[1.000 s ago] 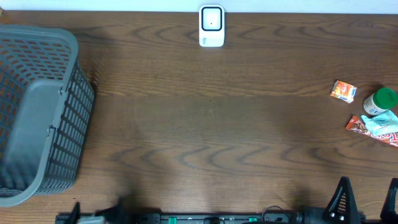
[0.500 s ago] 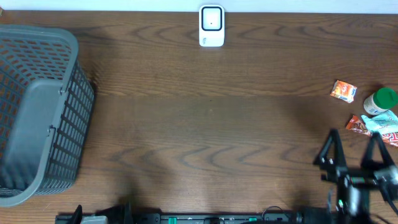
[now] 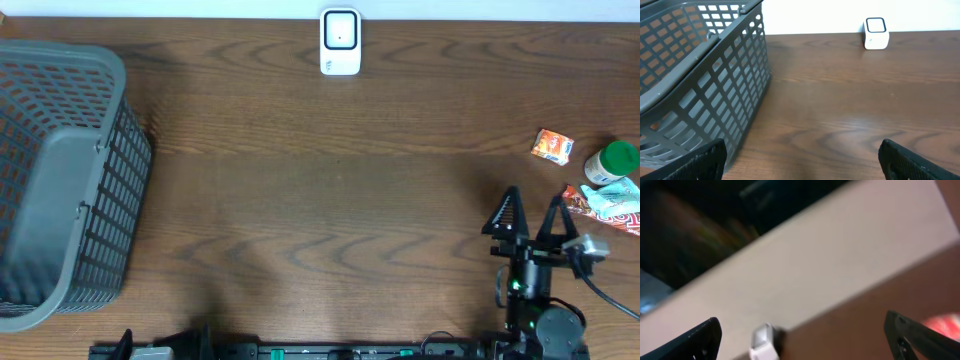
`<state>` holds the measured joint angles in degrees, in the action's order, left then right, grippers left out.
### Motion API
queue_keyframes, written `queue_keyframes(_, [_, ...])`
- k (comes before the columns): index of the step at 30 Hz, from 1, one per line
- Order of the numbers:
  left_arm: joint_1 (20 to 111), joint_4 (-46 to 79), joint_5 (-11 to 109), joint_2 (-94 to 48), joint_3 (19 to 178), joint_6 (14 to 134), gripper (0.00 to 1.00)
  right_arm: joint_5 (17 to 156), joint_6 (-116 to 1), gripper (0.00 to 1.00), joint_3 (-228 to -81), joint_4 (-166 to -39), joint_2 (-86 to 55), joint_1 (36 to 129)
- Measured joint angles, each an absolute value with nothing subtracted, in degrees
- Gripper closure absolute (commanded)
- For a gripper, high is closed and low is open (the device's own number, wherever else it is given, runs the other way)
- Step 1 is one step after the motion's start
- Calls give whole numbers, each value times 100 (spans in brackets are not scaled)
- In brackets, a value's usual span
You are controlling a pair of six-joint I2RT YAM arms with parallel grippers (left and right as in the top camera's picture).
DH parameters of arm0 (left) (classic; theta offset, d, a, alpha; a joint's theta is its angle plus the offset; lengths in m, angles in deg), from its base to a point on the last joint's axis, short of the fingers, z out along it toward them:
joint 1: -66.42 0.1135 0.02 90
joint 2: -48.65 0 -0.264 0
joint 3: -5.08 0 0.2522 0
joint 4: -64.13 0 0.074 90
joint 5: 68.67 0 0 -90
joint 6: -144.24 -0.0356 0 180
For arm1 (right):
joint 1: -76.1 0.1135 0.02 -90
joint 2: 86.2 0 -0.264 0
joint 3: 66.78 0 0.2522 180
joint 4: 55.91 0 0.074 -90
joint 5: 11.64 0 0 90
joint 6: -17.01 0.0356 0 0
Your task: Scan the item barcode
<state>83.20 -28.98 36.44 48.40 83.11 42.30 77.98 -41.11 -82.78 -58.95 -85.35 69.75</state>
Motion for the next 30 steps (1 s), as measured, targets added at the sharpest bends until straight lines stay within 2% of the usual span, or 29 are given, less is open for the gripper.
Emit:
queue_keyframes(8, [8320,-2894,3644,4840,8311,4230,3,7531,-4098,1,-8093,-7298,-8557,6975])
queue_keyframes(30, [8320,-2898,3644,4840,8311,4230,3,7501,-4116,1,-8093,-7337,-8553,6975])
